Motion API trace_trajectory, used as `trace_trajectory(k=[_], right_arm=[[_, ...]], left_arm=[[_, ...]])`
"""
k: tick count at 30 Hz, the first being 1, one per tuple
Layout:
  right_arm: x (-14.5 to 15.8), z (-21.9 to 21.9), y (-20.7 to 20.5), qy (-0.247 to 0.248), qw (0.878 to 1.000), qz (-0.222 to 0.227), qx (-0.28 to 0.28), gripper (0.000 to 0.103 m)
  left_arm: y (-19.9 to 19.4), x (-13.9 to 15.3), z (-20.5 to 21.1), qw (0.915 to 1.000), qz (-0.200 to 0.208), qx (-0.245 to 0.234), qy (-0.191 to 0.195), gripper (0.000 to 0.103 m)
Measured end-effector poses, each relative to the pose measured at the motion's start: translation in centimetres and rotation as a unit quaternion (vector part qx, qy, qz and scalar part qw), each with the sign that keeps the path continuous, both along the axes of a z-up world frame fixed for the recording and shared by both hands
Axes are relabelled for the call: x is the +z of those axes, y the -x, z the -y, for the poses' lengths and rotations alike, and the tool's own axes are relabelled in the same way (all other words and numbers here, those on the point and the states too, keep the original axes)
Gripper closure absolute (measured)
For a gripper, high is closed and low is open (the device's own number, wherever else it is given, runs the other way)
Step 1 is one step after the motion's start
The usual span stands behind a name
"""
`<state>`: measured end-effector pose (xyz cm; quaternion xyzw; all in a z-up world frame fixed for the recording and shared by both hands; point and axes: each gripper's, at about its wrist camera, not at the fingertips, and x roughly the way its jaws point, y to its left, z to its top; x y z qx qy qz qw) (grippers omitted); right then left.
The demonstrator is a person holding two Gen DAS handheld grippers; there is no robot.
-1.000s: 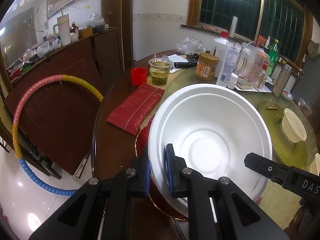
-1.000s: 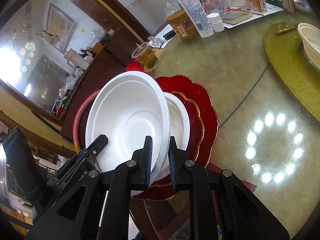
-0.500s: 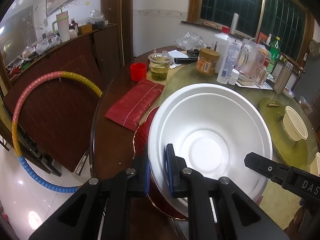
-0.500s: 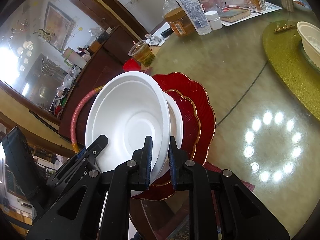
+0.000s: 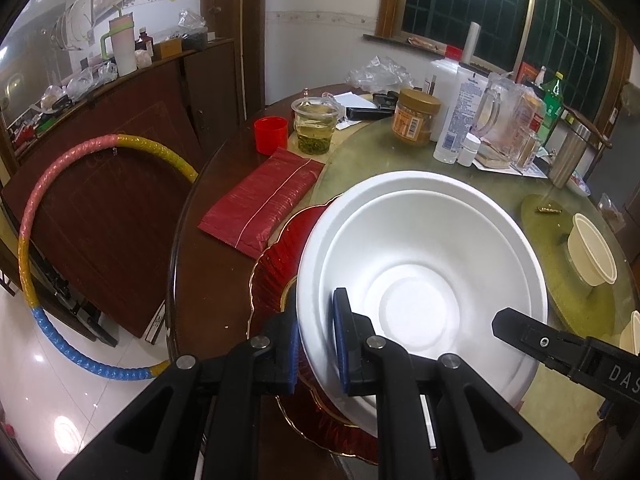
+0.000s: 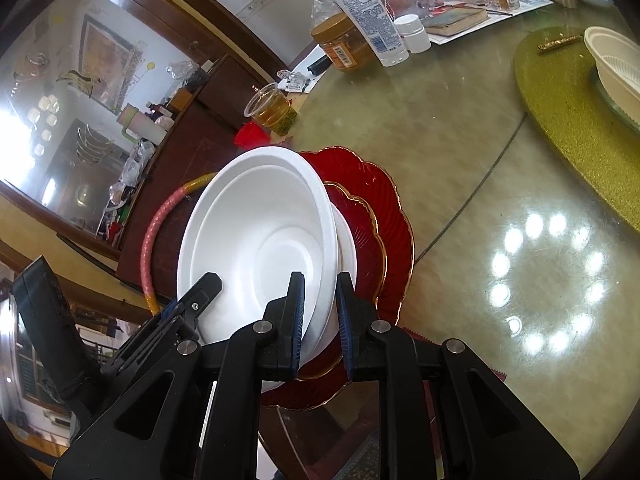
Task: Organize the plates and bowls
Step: 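Lower both white bowls onto the red plate stack and open both tools, then move both open tools back to the beige bowls on the lazy susan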
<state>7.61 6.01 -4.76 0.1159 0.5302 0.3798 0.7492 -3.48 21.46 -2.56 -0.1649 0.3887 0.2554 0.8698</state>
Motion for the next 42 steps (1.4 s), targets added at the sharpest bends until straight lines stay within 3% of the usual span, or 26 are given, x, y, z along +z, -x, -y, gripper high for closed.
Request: trace_trajectory(k=[3, 4, 5, 7, 9, 14, 18, 22, 25, 31, 35, 40, 42], right_arm=[[0.2, 0.2, 0.0, -0.006, 1.0, 0.0, -0.002, 0.086], [0.4, 0.3, 0.0, -0.007, 1.0, 0.003, -0.005, 0.086], [0.5, 0.3, 0.1, -0.008, 1.0, 0.004, -0.007, 0.086], [0.8, 0.6, 0.1, -0.011, 1.0, 0.008, -0.012, 0.08], [1.1, 1.0, 0.1, -0.02, 1.0, 0.013, -0.019, 0.056], [1.9, 1.9, 0.0, -0.051, 0.998, 0.014, -0.031, 0.055], [3.1, 3.2, 0.0, -0.081, 0.995, 0.024, -0.049, 0.054], [4.6, 5.5, 0.1, -0.097, 0.992, 0.043, -0.072, 0.049], [5.4, 8.3, -0.1, -0.104, 0.988, 0.053, -0.105, 0.042], [5.4, 15.6, -1.3, -0.095, 0.976, 0.048, -0.188, 0.042], [4.2, 20.5, -2.2, -0.095, 0.963, 0.018, -0.252, 0.031], [2.7, 24.7, -3.4, -0.1, 0.951, -0.022, -0.292, 0.03], [2.2, 25.9, -4.2, -0.106, 0.947, -0.035, -0.301, 0.023]], left_arm=[[0.4, 0.4, -0.2, 0.9998, 0.016, 0.006, 0.006, 0.088], [0.4, 0.6, -0.2, 0.9998, 0.019, 0.009, 0.008, 0.081], [0.6, 0.8, -0.3, 0.9996, 0.024, 0.013, 0.01, 0.073], [1.0, 1.3, -0.5, 0.9987, 0.043, 0.023, 0.013, 0.039], [1.6, 1.9, -0.7, 0.9965, 0.072, 0.041, 0.005, 0.025], [1.9, 2.7, -1.2, 0.9944, 0.088, 0.058, -0.001, 0.024], [2.7, 4.5, -0.3, 0.9891, 0.131, 0.066, -0.018, 0.024], [2.4, 6.2, 2.1, 0.9854, 0.163, 0.033, -0.033, 0.019], [0.8, 7.0, 5.4, 0.985, 0.166, -0.029, -0.037, 0.016], [-4.1, 6.0, 11.9, 0.9803, 0.118, -0.158, -0.009, 0.015], [-7.3, 4.2, 15.8, 0.9748, 0.061, -0.215, 0.003, 0.015], [-10.7, 2.5, 18.3, 0.97, 0.015, -0.241, 0.026, 0.015], [-12.0, 2.1, 19.0, 0.9715, 0.01, -0.235, 0.029, 0.015]])
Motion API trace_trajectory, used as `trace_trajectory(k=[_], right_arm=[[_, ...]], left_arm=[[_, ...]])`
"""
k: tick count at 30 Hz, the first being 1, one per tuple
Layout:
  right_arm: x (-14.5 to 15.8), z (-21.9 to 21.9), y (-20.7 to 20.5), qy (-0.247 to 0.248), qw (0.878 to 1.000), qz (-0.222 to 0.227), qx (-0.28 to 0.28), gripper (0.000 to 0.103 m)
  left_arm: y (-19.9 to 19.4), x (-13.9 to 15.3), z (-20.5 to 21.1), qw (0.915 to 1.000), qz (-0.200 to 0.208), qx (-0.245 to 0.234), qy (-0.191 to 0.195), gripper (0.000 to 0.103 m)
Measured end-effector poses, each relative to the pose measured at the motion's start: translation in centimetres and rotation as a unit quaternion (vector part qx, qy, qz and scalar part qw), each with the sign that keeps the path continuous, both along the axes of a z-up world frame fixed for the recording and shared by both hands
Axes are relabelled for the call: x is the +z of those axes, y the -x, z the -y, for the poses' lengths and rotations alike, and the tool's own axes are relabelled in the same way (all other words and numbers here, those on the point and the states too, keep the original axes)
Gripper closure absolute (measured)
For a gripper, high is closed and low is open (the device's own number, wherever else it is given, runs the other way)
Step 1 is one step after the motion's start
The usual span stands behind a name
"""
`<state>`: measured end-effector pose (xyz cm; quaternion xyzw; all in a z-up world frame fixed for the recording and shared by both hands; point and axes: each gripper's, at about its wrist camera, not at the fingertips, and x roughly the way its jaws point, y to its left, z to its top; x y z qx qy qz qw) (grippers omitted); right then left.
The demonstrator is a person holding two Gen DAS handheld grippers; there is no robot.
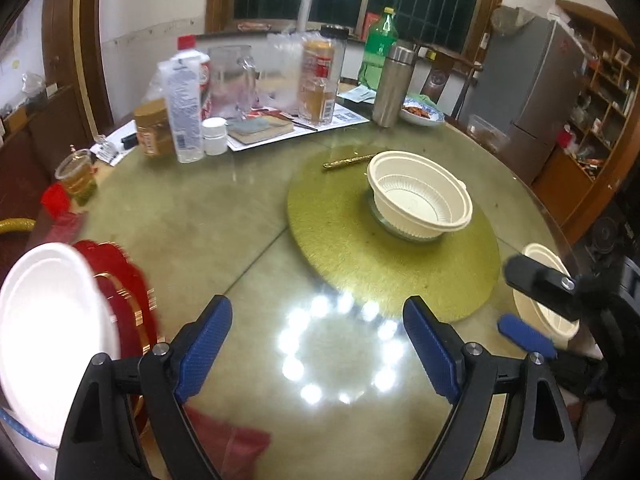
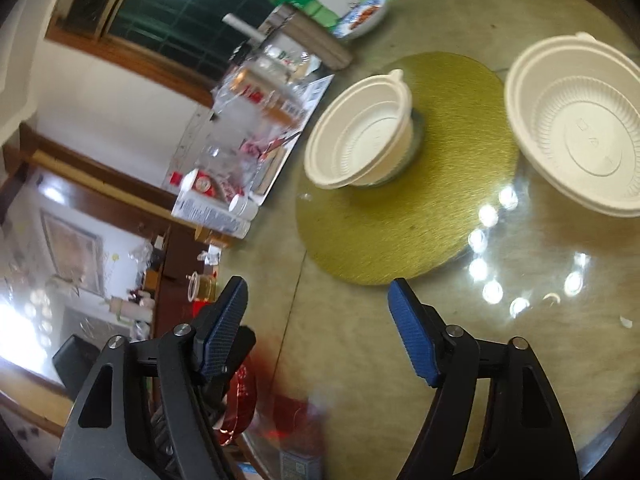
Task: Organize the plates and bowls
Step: 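Move both open tools back to the beige bowls on the lazy susan, then grasp the large beige bowl rim with left tool while right tool grasps the smaller beige bowl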
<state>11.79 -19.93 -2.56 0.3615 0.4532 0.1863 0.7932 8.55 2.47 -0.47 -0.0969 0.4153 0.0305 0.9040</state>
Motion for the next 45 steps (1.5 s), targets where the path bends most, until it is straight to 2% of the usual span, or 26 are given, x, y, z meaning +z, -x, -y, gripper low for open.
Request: trace_trajectory(k=[4, 9, 18, 28, 32, 33, 34, 35, 36, 38, 41, 45], right_arm=[[-0.3, 1.5, -1.4, -0.03, 0.999, 0.001, -0.015, 0.023], [-0.3, 2.6, -4.7, -0.035, 0.999, -0.004, -0.038, 0.023], [-0.8, 3.1, -10.1, -0.012, 0.997, -0.011, -0.073, 0.023], [-2.1, 2.6, -13.1, 0.036, 0.995, -0.018, -0.089, 0.023], [-2.6, 2.6, -13.4, 0.051, 0.994, -0.019, -0.091, 0.029], [-2.7, 2.4, -13.4, 0.061, 0.994, -0.02, -0.09, 0.039], [-2.9, 2.3, -13.6, 0.07, 0.994, -0.024, -0.084, 0.047], [-3.3, 2.0, -13.8, 0.08, 0.993, -0.035, -0.075, 0.066], [-3.6, 1.8, -14.0, 0.089, 0.993, -0.044, -0.069, 0.085], [-4.1, 1.3, -14.1, 0.098, 0.992, -0.051, -0.054, 0.093], [-3.4, 1.0, -13.5, 0.109, 0.992, -0.046, -0.05, 0.093], [-2.8, 0.7, -12.4, 0.104, 0.993, -0.038, -0.045, 0.093]], left_arm=[[-2.5, -0.5, 1.1, 0.9999, -0.002, 0.012, 0.0, 0.015], [-5.4, -0.9, 1.2, 0.9992, -0.002, 0.035, 0.021, 0.016], [-10.6, -1.8, 2.0, 0.9966, -0.002, 0.068, 0.046, 0.016], [-14.1, -3.2, 3.6, 0.9967, -0.009, 0.075, 0.029, 0.016], [-14.8, -4.3, 4.4, 0.9974, -0.021, 0.067, 0.015, 0.016], [-15.0, -4.5, 4.6, 0.9976, -0.026, 0.063, 0.011, 0.025], [-15.4, -5.0, 4.9, 0.9978, -0.038, 0.053, -0.001, 0.053], [-15.6, -5.3, 5.1, 0.9977, -0.047, 0.047, -0.011, 0.066], [-15.8, -5.7, 5.4, 0.9971, -0.062, 0.039, -0.024, 0.087], [-15.7, -5.7, 5.6, 0.9972, -0.062, 0.026, -0.031, 0.086], [-15.1, -5.2, 5.1, 0.9975, -0.063, 0.021, -0.025, 0.086], [-13.5, -4.0, 5.1, 0.9979, -0.044, 0.016, -0.044, 0.086]])
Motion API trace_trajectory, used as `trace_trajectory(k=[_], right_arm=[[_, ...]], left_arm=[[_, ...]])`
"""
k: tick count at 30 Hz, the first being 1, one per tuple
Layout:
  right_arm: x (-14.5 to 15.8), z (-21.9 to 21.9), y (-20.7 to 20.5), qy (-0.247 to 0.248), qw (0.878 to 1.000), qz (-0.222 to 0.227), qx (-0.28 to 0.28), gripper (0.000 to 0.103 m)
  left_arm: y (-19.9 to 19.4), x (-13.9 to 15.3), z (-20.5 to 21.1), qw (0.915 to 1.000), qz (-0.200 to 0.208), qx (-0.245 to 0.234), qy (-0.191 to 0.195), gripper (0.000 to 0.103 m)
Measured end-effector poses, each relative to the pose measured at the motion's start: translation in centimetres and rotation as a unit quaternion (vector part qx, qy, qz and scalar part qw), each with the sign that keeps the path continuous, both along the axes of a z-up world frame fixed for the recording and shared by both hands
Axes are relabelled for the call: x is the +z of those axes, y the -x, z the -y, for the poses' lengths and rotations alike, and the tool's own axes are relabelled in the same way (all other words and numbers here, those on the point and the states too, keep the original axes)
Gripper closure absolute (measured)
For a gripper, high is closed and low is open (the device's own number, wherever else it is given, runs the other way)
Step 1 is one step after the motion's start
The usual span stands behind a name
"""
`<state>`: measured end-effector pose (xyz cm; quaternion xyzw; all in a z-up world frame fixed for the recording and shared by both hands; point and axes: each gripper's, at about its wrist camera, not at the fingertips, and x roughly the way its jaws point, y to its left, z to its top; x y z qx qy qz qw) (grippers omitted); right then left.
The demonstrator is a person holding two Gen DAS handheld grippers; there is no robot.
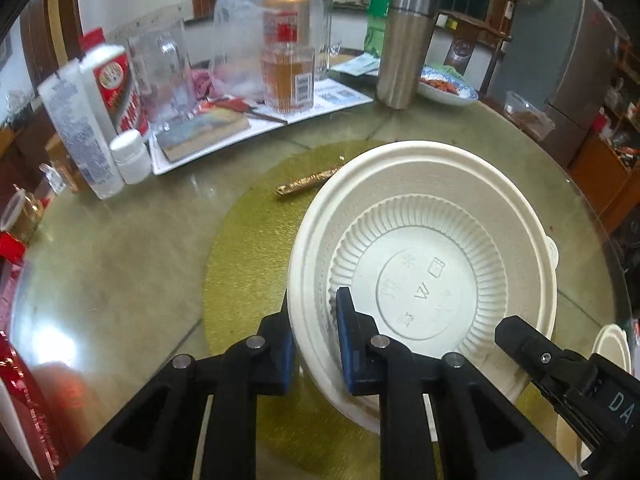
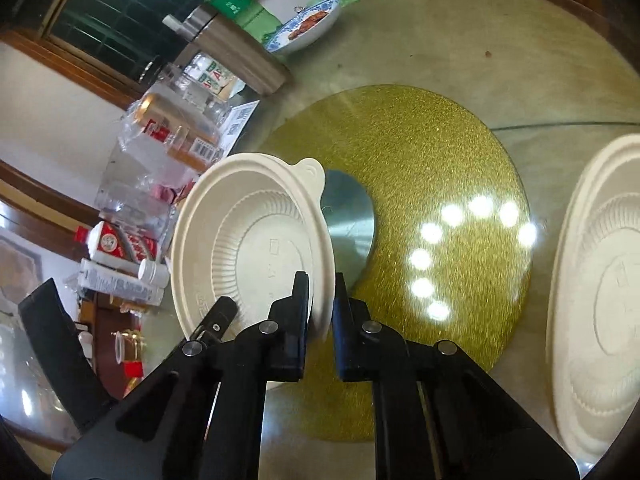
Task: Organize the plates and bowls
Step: 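Grasp the large beige bowl rim with left tool while right tool grasps the smaller beige bowl, then carry the large beige bowl with left tool while right tool carries the smaller beige bowl toward the stack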
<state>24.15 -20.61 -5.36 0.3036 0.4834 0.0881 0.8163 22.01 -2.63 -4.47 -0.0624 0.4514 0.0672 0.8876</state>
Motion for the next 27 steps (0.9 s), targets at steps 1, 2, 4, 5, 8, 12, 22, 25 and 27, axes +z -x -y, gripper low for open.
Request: trace_trajectory(k=[1, 2, 4, 5, 8, 12, 22, 25, 27], right_arm=[[0.3, -0.1, 0.3, 0.001, 1.0, 0.003, 0.001, 0.093], [0.6, -0.1, 0.8, 0.002, 1.0, 0.008, 0.002, 0.093], [1.0, -0.2, 1.6, 0.006, 1.0, 0.014, 0.003, 0.093], [1.1, -0.2, 2.0, 0.006, 1.0, 0.016, 0.004, 0.093], [1.1, -0.2, 3.1, 0.005, 1.0, 0.019, 0.004, 0.093], [1.2, -0.1, 4.3, 0.019, 0.999, 0.026, 0.002, 0.093], [0.9, -0.2, 4.7, 0.024, 0.999, 0.038, 0.004, 0.093], [0.9, -0.3, 4.9, 0.029, 0.999, 0.043, 0.004, 0.093], [0.7, -0.3, 4.9, 0.031, 0.999, 0.043, 0.005, 0.093]], left_arm=[[0.4, 0.2, 0.0, 1.0, 0.003, -0.001, -0.002, 0.086], [0.7, 0.4, 0.0, 1.0, 0.006, -0.002, -0.002, 0.086], [1.3, 0.7, -0.1, 0.9999, 0.01, -0.003, -0.003, 0.086], [1.6, 0.8, -0.1, 0.9999, 0.011, -0.004, -0.003, 0.086], [2.5, 0.9, 0.0, 0.9999, 0.014, -0.005, -0.003, 0.086], [3.6, 0.6, 0.2, 0.9997, 0.021, -0.006, -0.005, 0.086], [4.1, 0.0, -0.4, 0.9993, 0.032, -0.005, 0.018, 0.086], [4.3, -0.2, -0.4, 0.9991, 0.033, -0.009, 0.023, 0.086], [4.4, -0.3, -0.6, 0.999, 0.034, -0.012, 0.027, 0.086]])
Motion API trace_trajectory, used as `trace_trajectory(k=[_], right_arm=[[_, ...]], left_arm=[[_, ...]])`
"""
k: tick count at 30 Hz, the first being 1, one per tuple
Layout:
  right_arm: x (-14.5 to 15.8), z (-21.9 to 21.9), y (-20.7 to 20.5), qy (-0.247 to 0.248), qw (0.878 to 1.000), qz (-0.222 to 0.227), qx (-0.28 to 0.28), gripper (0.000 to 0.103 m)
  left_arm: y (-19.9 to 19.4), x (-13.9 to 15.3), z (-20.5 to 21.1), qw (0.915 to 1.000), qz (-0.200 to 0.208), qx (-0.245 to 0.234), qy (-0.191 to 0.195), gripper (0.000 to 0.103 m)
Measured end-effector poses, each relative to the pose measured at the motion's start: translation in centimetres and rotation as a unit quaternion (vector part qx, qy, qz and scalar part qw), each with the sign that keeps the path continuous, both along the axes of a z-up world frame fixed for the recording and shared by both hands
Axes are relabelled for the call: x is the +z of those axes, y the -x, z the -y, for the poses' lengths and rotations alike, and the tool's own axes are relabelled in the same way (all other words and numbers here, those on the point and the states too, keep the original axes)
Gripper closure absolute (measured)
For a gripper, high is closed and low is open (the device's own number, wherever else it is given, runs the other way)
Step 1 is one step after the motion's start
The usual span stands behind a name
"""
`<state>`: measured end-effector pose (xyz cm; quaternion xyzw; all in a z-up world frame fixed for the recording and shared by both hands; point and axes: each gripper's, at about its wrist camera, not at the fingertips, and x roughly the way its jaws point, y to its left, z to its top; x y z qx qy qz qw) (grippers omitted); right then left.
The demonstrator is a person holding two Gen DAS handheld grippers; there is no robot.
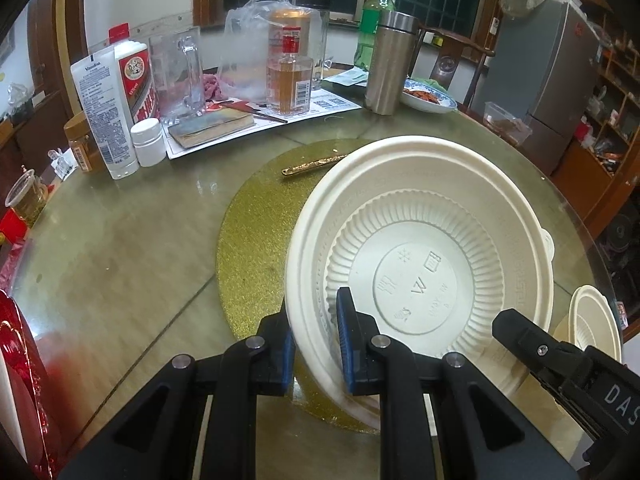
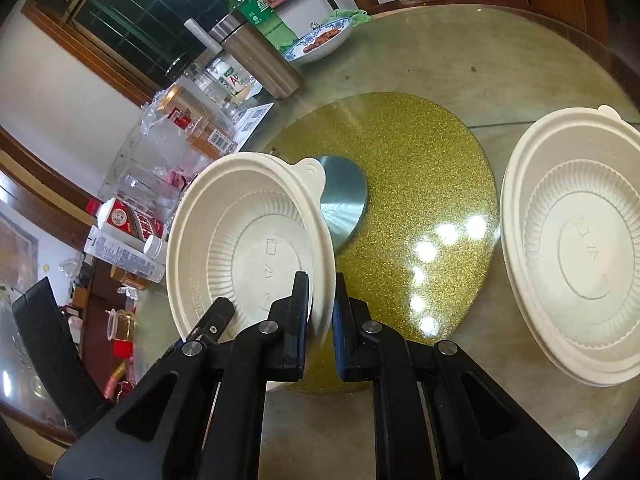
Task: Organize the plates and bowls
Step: 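Carry the large beige bowl with left tool while right tool carries the smaller beige bowl toward the stack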
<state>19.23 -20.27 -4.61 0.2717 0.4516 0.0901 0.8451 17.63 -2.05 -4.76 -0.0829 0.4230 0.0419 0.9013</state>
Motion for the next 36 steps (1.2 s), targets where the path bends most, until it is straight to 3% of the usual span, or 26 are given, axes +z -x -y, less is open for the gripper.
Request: trace_trajectory(k=[36], right_arm=[[0.3, -0.5, 1.0, 0.005, 1.0, 0.024, 0.001, 0.093]], left_arm=[[1.0, 0.2, -0.1, 0.9997, 0.024, 0.003, -0.009, 0.085]])
